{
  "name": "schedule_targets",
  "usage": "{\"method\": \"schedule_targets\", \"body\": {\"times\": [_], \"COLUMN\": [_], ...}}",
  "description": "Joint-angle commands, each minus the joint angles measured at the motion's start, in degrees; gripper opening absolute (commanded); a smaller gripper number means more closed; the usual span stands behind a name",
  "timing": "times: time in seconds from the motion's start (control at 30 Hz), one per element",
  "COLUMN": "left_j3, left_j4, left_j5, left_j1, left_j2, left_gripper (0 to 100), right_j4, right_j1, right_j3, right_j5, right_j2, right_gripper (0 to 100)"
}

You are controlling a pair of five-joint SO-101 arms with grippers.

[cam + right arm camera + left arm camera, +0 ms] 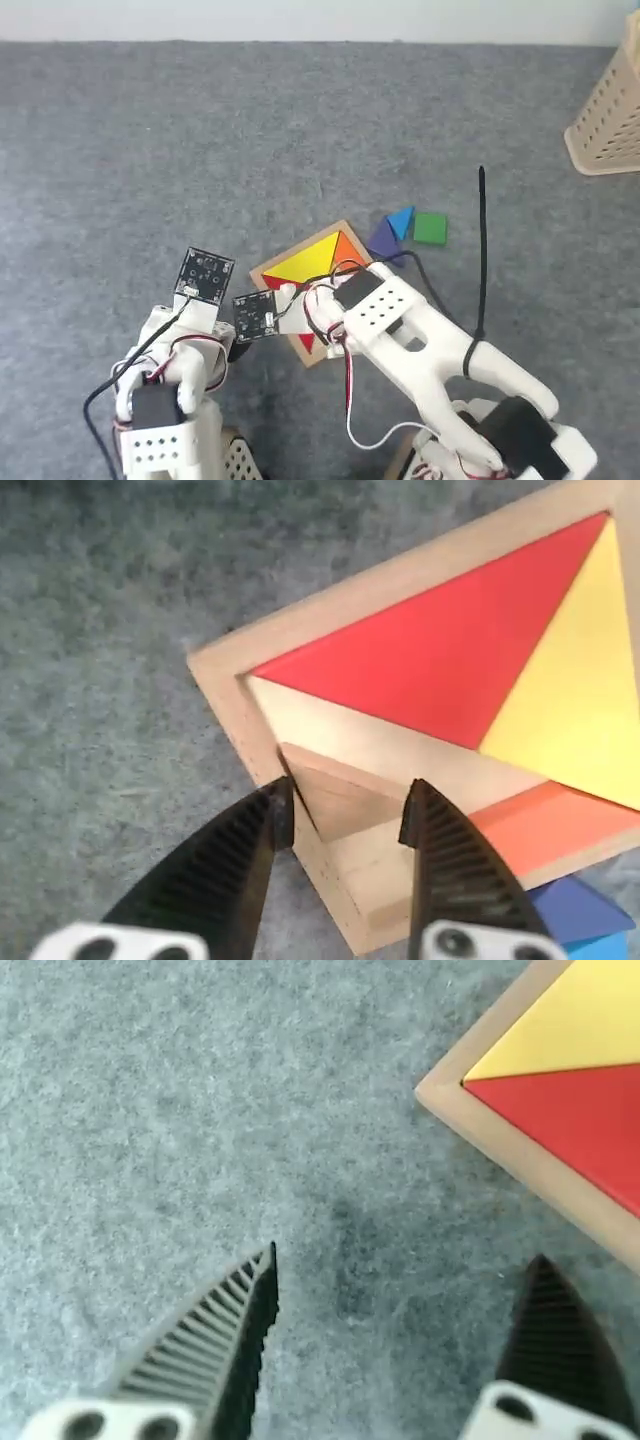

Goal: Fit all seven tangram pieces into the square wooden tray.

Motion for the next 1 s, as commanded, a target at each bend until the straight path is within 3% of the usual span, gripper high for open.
{"method": "schedule_targets", "body": {"times": [0.0, 0.4, 0.63, 0.97], "left_j3": [-0.3, -0.3, -0.3, -0.3], "left_j4": [0.0, 0.0, 0.0, 0.0], "left_j5": [-0.3, -0.3, -0.3, -0.3], "left_j1": [0.3, 0.3, 0.3, 0.3], "left_j2": [-0.8, -0.8, -0.8, -0.8], "left_gripper": [35, 35, 35, 35], "right_j4": [-1.7, -5.1, -3.8, -3.4], "right_j1": [2.6, 3.5, 3.4, 3.6], "right_j3": [-2.1, -3.4, -3.3, -3.3], "right_j5": [1.1, -1.6, -15.9, -45.5], "right_j2": [1.1, 9.5, 9.6, 9.2], "right_gripper": [18.7, 15.5, 10.7, 10.2]}}
